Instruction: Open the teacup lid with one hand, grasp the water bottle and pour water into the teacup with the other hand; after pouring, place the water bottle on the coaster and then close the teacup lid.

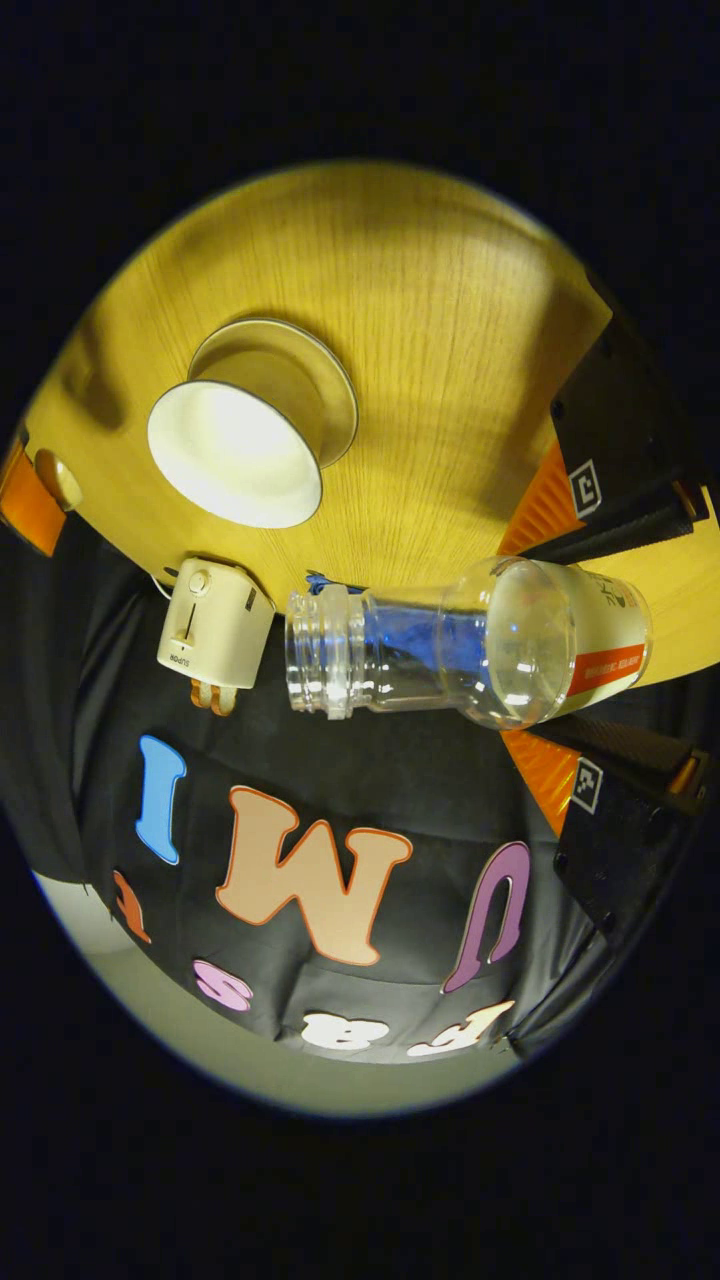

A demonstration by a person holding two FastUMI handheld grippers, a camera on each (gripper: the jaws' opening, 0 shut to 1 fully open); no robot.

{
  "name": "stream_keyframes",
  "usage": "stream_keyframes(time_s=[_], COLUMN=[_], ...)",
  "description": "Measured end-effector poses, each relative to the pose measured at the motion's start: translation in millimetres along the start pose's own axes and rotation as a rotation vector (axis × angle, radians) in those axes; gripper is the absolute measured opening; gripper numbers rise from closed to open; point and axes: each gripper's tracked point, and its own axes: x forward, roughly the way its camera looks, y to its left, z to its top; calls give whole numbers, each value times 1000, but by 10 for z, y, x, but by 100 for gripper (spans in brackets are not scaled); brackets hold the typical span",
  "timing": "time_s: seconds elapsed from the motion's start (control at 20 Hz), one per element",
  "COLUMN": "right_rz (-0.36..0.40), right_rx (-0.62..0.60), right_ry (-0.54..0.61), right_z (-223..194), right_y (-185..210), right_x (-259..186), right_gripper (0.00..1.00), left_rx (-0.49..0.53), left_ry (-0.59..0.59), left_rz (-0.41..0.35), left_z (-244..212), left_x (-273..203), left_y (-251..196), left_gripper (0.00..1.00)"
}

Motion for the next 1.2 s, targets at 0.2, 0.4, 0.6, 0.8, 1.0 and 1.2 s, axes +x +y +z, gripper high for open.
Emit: stream_keyframes(time_s=[0.2, 0.4, 0.6, 0.8, 1.0, 1.2], right_rz=[-1, -4, -3, -3, -3, -3], right_rx=[0, -1, -1, 0, 0, 0], right_ry=[0, -1, 0, 1, 0, 0], right_z=[-2, -1, -4, -8, 1, -4], right_y=[-5, -9, -10, -9, -11, -13], right_x=[-3, -1, 2, 4, 0, -2], right_gripper=[36, 36, 36, 36, 36, 36], left_rx=[64, 111, 186, 235, 280, 333], left_ry=[-10, -7, -2, -7, -11, -8], left_rz=[1, 11, 21, 29, 31, 35], left_z=[69, 79, 67, 108, 137, 157], left_x=[-3, 19, 46, 58, 67, 66], left_y=[-23, -2, 34, 58, 76, 117], left_gripper=[71, 71, 71, 70, 71, 71])
